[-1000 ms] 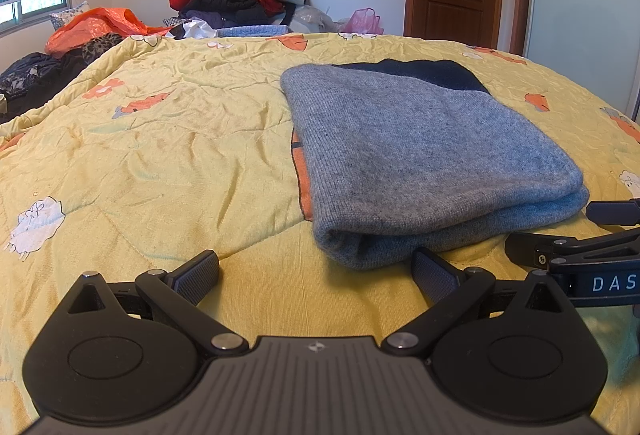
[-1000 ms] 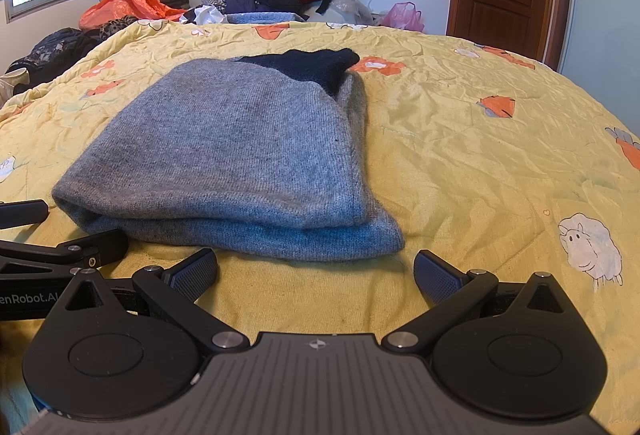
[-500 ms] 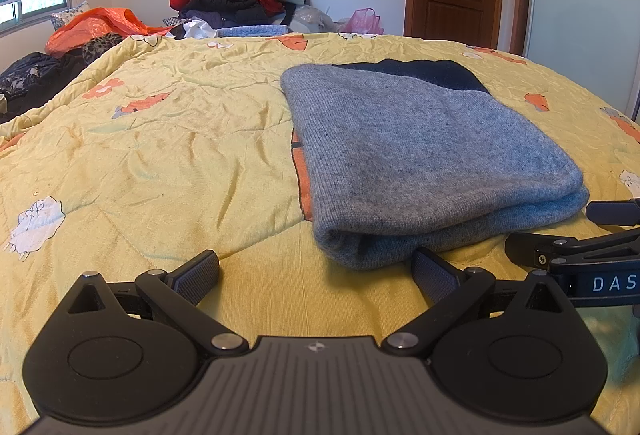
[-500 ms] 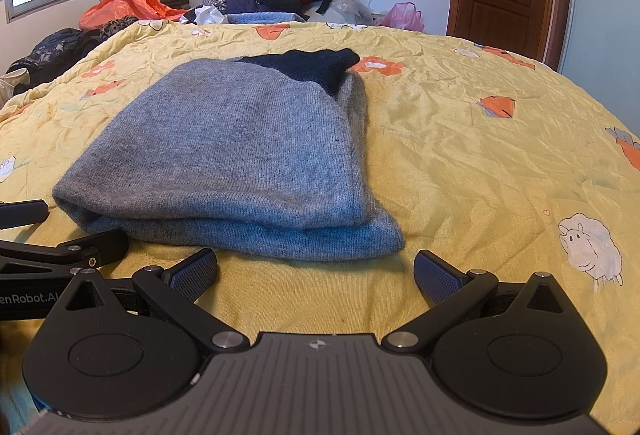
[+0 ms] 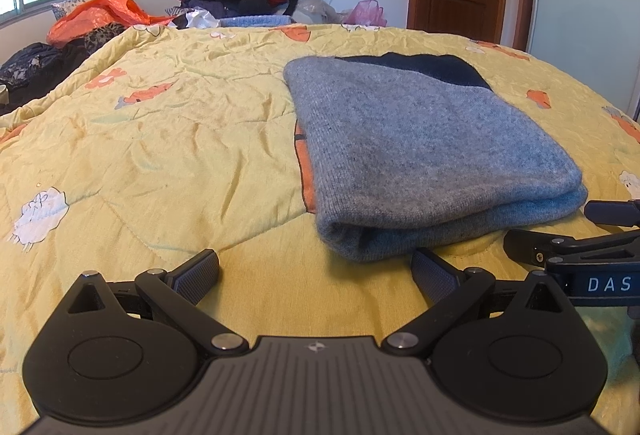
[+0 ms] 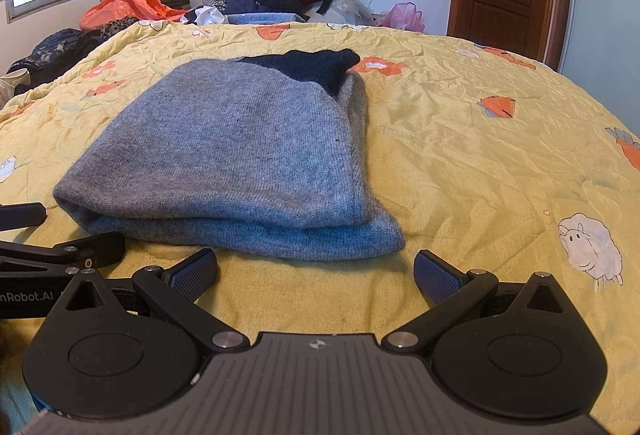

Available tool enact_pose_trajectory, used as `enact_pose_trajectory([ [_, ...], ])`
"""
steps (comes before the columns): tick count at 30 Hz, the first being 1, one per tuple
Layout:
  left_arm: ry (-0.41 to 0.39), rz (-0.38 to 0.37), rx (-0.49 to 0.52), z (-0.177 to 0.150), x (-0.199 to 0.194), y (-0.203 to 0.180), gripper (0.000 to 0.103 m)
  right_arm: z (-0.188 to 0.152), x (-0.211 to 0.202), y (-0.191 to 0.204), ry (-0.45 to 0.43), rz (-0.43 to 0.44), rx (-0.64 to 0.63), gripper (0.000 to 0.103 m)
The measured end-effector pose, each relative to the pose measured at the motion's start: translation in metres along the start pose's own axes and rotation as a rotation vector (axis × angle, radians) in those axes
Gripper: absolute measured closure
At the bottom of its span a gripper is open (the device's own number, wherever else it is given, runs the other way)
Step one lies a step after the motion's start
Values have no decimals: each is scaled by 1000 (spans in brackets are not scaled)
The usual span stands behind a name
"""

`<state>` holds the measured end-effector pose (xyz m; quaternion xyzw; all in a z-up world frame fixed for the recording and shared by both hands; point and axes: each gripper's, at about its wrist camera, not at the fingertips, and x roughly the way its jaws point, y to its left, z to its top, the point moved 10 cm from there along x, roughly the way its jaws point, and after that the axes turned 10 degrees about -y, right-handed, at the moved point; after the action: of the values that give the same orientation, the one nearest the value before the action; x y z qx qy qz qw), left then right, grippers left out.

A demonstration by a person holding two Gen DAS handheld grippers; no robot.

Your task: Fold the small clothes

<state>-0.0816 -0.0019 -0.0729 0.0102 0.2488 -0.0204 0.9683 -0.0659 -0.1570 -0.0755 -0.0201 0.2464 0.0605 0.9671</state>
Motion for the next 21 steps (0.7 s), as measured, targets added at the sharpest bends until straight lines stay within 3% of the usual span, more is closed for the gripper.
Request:
enact_pose_trajectory([
  [6, 64, 30, -34, -1, -5, 3, 0, 0, 0, 0, 0, 0, 0, 0],
  [13, 119, -23, -158, 2, -14, 9, 0, 0, 0, 0, 0, 0, 0, 0],
  [21, 21, 46, -71, 14, -28, 6, 0, 0, -1, -1, -2, -2, 1, 0],
])
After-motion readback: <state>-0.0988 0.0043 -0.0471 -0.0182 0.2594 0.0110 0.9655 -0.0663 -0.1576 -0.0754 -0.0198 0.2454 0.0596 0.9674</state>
